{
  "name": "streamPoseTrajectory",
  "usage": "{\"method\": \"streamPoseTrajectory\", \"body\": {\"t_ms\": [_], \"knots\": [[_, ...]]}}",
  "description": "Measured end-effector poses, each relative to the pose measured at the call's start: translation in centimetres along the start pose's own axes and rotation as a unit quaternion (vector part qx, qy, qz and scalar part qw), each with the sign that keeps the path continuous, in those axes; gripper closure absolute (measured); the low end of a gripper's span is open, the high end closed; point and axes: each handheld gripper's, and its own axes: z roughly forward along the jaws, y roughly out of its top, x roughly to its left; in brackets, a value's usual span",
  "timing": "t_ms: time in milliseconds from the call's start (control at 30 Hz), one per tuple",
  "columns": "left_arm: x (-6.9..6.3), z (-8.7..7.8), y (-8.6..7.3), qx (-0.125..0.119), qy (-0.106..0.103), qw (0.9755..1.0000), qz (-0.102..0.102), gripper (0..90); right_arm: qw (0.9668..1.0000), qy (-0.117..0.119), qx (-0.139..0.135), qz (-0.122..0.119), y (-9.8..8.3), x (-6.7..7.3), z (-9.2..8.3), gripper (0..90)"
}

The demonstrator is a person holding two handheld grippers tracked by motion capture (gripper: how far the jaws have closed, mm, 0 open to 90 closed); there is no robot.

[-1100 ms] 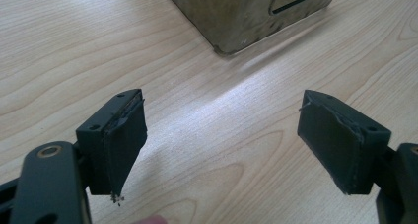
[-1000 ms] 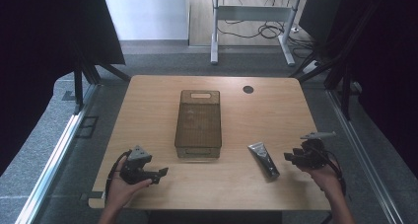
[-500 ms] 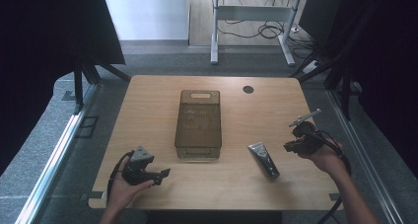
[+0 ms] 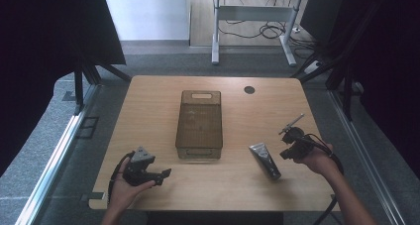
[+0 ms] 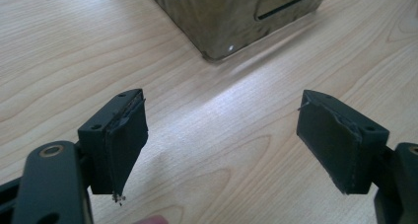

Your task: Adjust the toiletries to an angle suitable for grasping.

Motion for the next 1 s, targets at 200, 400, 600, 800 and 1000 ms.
{"method": "streamPoseTrajectory", "body": {"t_ms": [200, 400, 600, 800, 1000], "knots": [[0.2, 0.1, -0.1, 0.004, 0.001, 1.0, -0.003, 19.9, 0.9998, 0.011, 0.014, 0.004, -0.6, 0.0, 1.0, 89.8], [0.2, 0.1, -0.1, 0.005, -0.001, 1.0, -0.003, 20.0, 0.9994, 0.024, 0.021, 0.014, -2.0, 0.1, 2.2, 89.8], [0.2, 0.2, -0.1, 0.007, -0.002, 1.0, -0.003, 20.0, 0.9991, 0.032, 0.027, 0.013, -2.8, 0.4, 2.7, 89.7], [0.2, 0.4, -0.2, 0.011, -0.003, 0.9999, -0.002, 20.0, 0.9987, 0.042, 0.026, 0.01, -3.4, 1.2, 3.1, 89.8], [0.5, 0.2, -0.3, 0.008, 0.0, 0.9999, -0.007, 20.0, 0.9988, 0.042, 0.024, 0.003, -3.5, 1.7, 3.1, 89.8]]}}
